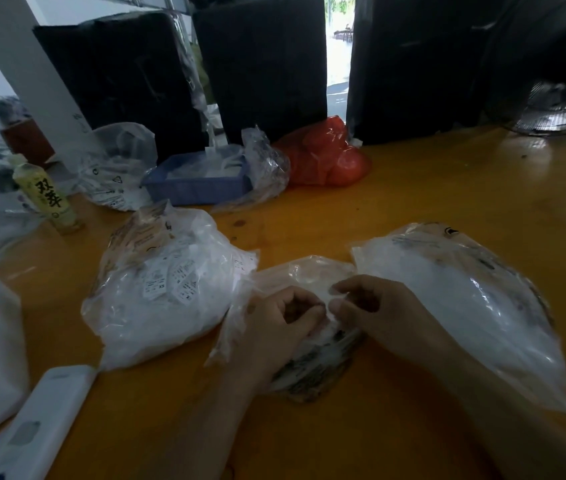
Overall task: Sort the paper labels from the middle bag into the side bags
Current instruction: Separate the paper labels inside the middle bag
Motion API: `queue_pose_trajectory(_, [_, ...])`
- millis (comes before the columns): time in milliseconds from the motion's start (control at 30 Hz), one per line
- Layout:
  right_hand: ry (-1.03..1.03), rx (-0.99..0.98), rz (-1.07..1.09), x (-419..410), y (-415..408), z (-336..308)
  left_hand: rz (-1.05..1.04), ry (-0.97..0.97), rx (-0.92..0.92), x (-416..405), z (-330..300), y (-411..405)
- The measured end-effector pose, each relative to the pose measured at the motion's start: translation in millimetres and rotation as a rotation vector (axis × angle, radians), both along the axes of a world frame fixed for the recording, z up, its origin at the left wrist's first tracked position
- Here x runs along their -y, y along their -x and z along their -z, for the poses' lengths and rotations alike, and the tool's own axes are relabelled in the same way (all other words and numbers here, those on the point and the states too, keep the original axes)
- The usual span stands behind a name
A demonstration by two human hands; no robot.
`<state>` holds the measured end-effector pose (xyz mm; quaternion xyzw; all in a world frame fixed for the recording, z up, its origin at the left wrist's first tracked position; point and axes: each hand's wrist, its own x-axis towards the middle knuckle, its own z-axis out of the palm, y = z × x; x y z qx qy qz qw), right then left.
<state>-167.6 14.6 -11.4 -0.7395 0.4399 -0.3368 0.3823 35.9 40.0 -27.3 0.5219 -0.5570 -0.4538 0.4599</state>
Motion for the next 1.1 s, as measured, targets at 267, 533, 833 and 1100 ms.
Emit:
queue_pose_trajectory(267, [0.073,0.078,0.140,0.8,-7.4,4.0,-0.006,-0.035,-0.071,-0.1,-0.4,-0.2])
queue_pose_trajectory(533, [0.107,-0.102,0.082,-1.6,-10.6,6.6,-0.108,-0.065,-0.382,4.2,-0.3,-0.9])
queue_pose_trajectory(833, [0.373,-0.575,0.115,5.6,-23.1,27.9,-0.085,-0.055,-0.500,2.7,-7.6,-6.6])
queue_pose_trajectory(1100, [0.334,-0.511,0.140,4.4,-27.7,22.9,-0.092,-0.122,-0.579,2.4,-8.5,-4.2])
